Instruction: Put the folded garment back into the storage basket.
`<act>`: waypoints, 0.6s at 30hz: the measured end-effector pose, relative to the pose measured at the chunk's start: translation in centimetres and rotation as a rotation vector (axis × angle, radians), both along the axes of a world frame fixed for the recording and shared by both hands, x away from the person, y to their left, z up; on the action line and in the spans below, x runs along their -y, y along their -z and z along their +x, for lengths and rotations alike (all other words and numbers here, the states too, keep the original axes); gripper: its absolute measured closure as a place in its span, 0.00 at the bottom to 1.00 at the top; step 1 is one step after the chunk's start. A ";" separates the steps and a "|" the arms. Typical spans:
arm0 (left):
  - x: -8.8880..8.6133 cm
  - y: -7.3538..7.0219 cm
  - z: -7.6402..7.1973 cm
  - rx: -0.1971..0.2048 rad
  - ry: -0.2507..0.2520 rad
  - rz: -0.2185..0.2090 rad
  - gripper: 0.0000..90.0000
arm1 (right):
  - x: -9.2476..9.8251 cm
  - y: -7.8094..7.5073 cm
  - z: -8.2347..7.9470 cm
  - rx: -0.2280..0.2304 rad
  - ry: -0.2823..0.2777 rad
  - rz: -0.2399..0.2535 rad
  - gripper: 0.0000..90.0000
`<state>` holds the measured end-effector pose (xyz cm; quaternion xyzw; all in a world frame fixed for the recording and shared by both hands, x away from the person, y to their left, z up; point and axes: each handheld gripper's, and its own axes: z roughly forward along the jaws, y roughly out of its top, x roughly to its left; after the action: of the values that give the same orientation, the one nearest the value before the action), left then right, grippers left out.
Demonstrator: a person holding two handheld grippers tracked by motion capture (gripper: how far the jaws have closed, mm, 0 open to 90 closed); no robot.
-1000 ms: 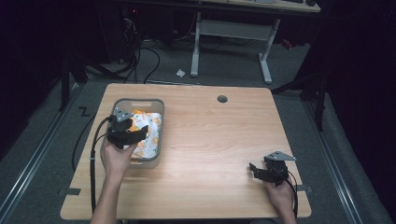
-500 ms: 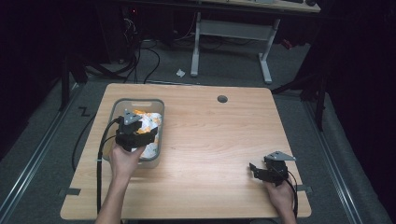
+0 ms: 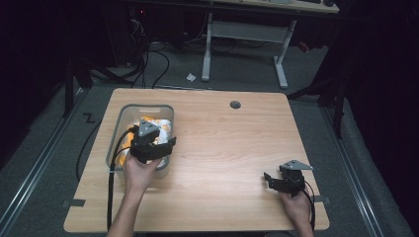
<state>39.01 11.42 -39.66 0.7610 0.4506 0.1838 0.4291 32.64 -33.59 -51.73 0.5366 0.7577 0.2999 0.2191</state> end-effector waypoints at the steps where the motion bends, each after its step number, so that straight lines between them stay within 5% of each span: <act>1: 0.2 0.0 0.0 -0.001 0.004 -0.004 0.40 | 0.0 0.0 0.0 0.000 0.000 0.000 0.31; 18: 2.6 0.1 -0.8 0.004 0.071 -0.025 0.40 | 0.0 0.0 0.0 0.000 0.000 0.000 0.31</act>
<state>38.18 8.80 -39.72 0.7706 0.4247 0.1643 0.4459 32.64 -33.59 -51.73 0.5369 0.7576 0.2998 0.2190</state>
